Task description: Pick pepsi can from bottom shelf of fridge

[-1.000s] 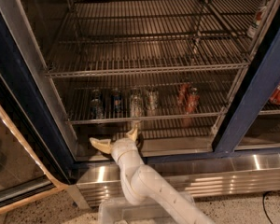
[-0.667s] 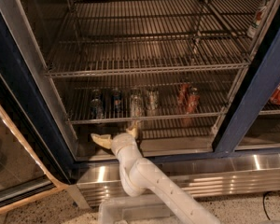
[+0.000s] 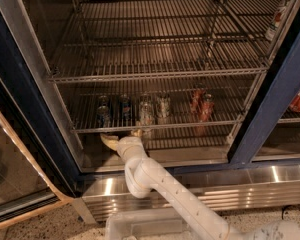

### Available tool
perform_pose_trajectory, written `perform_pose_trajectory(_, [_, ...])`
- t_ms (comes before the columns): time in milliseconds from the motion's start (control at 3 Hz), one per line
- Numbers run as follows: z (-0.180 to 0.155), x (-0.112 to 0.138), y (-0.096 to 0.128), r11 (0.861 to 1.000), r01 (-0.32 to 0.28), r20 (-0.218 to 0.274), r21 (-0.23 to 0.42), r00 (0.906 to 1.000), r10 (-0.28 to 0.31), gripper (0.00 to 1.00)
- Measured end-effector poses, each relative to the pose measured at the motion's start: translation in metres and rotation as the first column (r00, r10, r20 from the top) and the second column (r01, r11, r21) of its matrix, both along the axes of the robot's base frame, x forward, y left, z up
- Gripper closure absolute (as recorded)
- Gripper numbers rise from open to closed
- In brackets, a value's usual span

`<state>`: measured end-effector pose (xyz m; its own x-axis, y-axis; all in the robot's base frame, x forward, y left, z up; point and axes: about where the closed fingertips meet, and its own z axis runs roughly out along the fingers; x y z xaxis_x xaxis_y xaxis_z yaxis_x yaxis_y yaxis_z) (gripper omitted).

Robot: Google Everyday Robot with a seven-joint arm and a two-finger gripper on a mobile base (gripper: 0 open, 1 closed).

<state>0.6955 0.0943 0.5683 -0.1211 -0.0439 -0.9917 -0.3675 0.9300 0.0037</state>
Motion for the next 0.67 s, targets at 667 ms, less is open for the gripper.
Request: perform_pose_trajectory(667, [-0.002, 0.028, 0.021, 1.000, -0.002, -0.001, -0.024, 1.0000, 0.002, 0.14])
